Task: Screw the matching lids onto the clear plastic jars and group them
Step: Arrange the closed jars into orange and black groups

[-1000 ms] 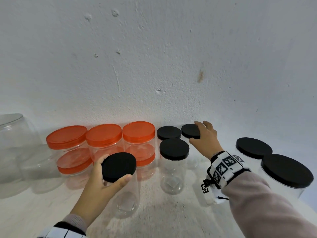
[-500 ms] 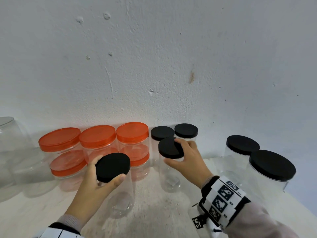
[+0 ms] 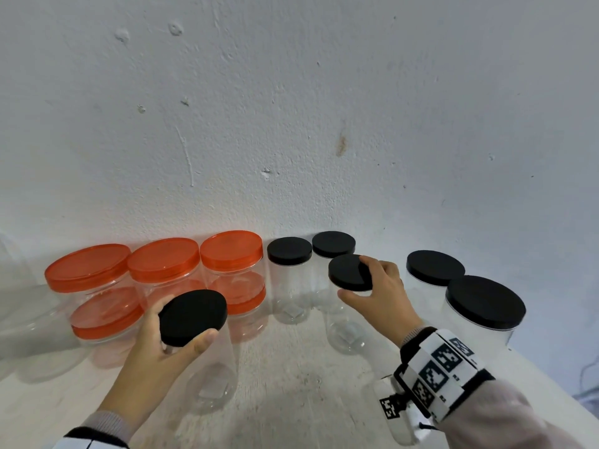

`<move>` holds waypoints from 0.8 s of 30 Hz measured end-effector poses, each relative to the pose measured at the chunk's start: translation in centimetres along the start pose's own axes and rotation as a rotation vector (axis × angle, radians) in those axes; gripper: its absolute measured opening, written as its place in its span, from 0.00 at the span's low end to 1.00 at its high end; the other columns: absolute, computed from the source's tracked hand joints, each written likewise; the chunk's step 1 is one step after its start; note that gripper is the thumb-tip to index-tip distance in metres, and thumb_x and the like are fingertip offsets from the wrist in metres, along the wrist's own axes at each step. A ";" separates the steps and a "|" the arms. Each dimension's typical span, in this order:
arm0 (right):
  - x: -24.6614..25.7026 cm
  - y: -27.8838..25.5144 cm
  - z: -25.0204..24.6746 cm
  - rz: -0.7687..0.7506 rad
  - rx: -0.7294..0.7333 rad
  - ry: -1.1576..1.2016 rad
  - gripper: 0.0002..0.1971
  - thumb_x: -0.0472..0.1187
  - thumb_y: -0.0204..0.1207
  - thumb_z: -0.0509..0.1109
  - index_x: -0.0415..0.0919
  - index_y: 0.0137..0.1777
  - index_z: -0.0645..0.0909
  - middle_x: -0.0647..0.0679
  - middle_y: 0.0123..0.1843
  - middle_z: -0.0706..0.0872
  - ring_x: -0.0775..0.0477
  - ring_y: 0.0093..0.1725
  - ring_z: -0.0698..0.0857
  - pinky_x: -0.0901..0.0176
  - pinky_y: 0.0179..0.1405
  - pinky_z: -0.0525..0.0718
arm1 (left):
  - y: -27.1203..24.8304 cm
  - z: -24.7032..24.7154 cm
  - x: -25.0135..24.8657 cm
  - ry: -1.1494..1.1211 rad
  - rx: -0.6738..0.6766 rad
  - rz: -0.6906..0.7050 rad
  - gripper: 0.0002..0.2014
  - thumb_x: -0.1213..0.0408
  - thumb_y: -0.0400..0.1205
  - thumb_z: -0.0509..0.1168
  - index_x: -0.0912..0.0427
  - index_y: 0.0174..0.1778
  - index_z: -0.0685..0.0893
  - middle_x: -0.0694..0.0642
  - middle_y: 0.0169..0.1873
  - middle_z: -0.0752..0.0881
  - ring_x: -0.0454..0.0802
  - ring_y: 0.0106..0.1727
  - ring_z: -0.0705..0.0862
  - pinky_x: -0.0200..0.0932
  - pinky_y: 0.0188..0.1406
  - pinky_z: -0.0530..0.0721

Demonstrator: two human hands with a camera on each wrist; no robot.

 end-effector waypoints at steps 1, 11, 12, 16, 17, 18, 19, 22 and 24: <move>0.3 -0.4 -0.3 -0.015 0.008 -0.016 0.36 0.48 0.74 0.74 0.48 0.79 0.62 0.46 0.74 0.63 0.44 0.73 0.66 0.62 0.66 0.67 | 0.0 0.0 0.0 -0.002 -0.003 -0.003 0.37 0.47 0.64 0.75 0.36 0.67 0.65 0.33 0.57 0.77 0.29 0.55 0.77 0.33 0.45 0.76; -1.2 -3.3 -11.7 0.058 -0.152 -0.346 0.31 0.56 0.71 0.72 0.51 0.73 0.72 0.48 0.72 0.71 0.44 0.72 0.66 0.45 0.71 0.68 | -0.3 -0.1 -0.5 0.048 -0.028 -0.007 0.35 0.46 0.65 0.73 0.34 0.65 0.64 0.28 0.54 0.75 0.26 0.51 0.75 0.39 0.49 0.73; -2.4 -3.2 -12.3 0.140 -0.109 -0.415 0.31 0.58 0.70 0.71 0.54 0.73 0.71 0.48 0.71 0.70 0.43 0.71 0.65 0.44 0.70 0.68 | -0.3 -0.1 -0.5 0.053 -0.030 -0.008 0.35 0.45 0.65 0.73 0.34 0.65 0.64 0.28 0.54 0.75 0.27 0.51 0.75 0.41 0.51 0.73; -5.9 -3.3 -12.6 0.288 0.065 -0.406 0.37 0.60 0.68 0.73 0.57 0.76 0.65 0.49 0.67 0.68 0.40 0.68 0.68 0.45 0.64 0.75 | -0.2 -0.3 -0.4 0.052 -0.036 -0.011 0.37 0.42 0.64 0.75 0.35 0.65 0.64 0.29 0.54 0.75 0.32 0.53 0.76 0.45 0.57 0.72; -6.3 -3.5 -12.5 0.288 0.084 -0.391 0.38 0.60 0.67 0.73 0.57 0.77 0.64 0.49 0.65 0.68 0.40 0.67 0.69 0.47 0.61 0.76 | -0.1 -0.3 -0.3 0.054 -0.035 -0.011 0.38 0.40 0.64 0.77 0.35 0.65 0.64 0.28 0.54 0.75 0.33 0.53 0.76 0.45 0.57 0.72; -6.6 -3.6 -12.4 0.282 0.087 -0.386 0.39 0.59 0.68 0.73 0.56 0.78 0.63 0.49 0.64 0.68 0.41 0.66 0.69 0.49 0.59 0.76 | -0.1 -0.3 -0.2 0.057 -0.035 -0.012 0.38 0.39 0.64 0.78 0.35 0.66 0.64 0.28 0.54 0.75 0.34 0.54 0.76 0.45 0.58 0.72; -6.7 -3.7 -12.3 0.271 0.078 -0.381 0.39 0.58 0.68 0.74 0.56 0.78 0.62 0.50 0.63 0.68 0.42 0.64 0.68 0.50 0.58 0.76 | -0.1 -0.3 -0.2 0.061 -0.037 -0.012 0.38 0.39 0.65 0.77 0.35 0.66 0.64 0.28 0.54 0.75 0.35 0.55 0.76 0.45 0.58 0.72; -6.2 -4.0 -11.8 0.219 0.088 -0.366 0.41 0.58 0.66 0.75 0.56 0.78 0.61 0.52 0.60 0.67 0.46 0.61 0.68 0.53 0.56 0.75 | -0.1 -0.3 -0.1 0.069 -0.039 -0.004 0.36 0.45 0.65 0.75 0.36 0.67 0.65 0.30 0.55 0.76 0.42 0.57 0.76 0.46 0.59 0.72; -5.4 -4.1 -10.8 0.168 0.124 -0.339 0.42 0.61 0.65 0.74 0.56 0.78 0.62 0.53 0.61 0.68 0.46 0.62 0.72 0.54 0.58 0.77 | -0.1 -0.3 -0.3 0.066 -0.042 -0.003 0.36 0.41 0.65 0.75 0.36 0.66 0.65 0.30 0.55 0.76 0.38 0.55 0.77 0.45 0.57 0.72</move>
Point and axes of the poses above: each hand's wrist, its own y-axis towards the middle knuckle, its own z-axis out of the palm, x = y × z, the point moved 8 cm from there along y, towards the middle knuckle
